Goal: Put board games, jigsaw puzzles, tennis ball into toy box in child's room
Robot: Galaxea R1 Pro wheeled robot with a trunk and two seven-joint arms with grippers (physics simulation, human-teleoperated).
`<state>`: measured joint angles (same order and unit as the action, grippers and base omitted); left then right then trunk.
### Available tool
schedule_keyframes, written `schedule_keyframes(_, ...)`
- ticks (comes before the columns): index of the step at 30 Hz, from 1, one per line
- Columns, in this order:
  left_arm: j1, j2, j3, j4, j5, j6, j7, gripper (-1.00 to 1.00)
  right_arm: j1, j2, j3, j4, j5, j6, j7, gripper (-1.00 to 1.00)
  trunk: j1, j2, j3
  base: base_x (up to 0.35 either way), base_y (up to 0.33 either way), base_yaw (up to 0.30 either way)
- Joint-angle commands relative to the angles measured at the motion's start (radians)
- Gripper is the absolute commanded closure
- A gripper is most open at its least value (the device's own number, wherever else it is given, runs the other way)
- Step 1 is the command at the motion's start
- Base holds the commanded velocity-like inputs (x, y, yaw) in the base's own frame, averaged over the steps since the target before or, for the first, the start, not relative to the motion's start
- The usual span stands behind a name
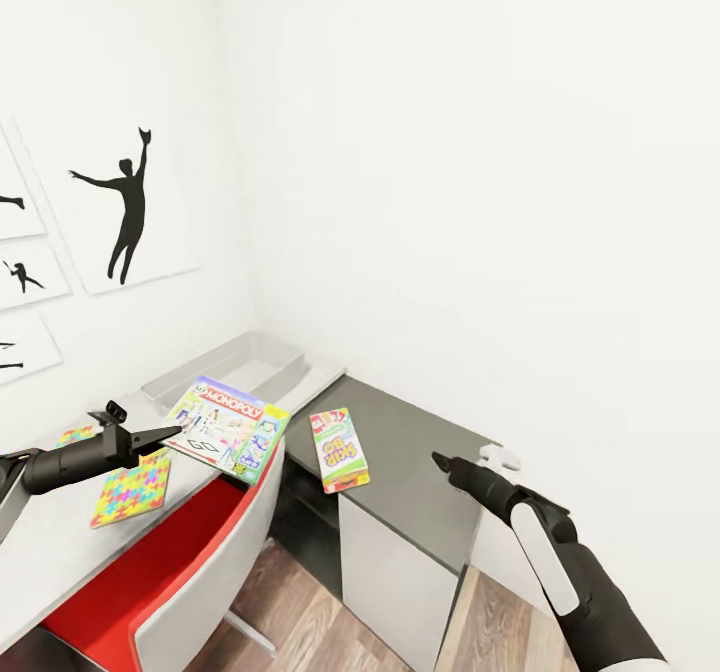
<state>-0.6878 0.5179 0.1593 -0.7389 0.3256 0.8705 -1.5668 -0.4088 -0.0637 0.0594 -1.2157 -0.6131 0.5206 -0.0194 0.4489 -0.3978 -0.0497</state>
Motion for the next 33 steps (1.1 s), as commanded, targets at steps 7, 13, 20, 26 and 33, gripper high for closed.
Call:
schedule_keyframes(7, -0.001, 0.000, 0.000, 0.000, 0.003, 0.010, -0.004, 1.00, -0.006, 0.008, 0.004, -0.101, -0.004, 0.014, -0.004, -1.00, 0.001, -0.002, -0.002, 0.131, -0.095, 0.000)
schedule_keyframes(13, -0.001, -0.001, 0.000, 0.000, 0.003, 0.010, -0.004, 1.00, -0.007, 0.011, 0.004, -0.132, -0.004, 0.029, -0.004, -1.00, 0.001, -0.002, -0.002, 0.018, -0.010, 0.000)
schedule_keyframes(20, -0.001, 0.000, 0.000, 0.000, 0.002, 0.010, -0.004, 1.00, -0.007, 0.013, 0.015, -0.136, -0.004, 0.040, -0.005, -1.00, 0.001, -0.002, -0.002, 0.112, -0.094, 0.000)
schedule_keyframes(26, -0.001, 0.001, 0.000, 0.000, 0.002, 0.010, -0.004, 1.00, -0.007, 0.014, 0.023, -0.135, 0.000, 0.039, -0.006, -1.00, 0.001, -0.002, -0.002, 0.039, -0.039, 0.000)
schedule_keyframes(33, -0.001, 0.001, 0.000, 0.000, 0.003, 0.010, -0.004, 1.00, -0.007, 0.015, 0.027, -0.135, 0.005, 0.039, -0.007, -1.00, 0.001, -0.002, -0.002, 0.002, 0.094, 0.000)
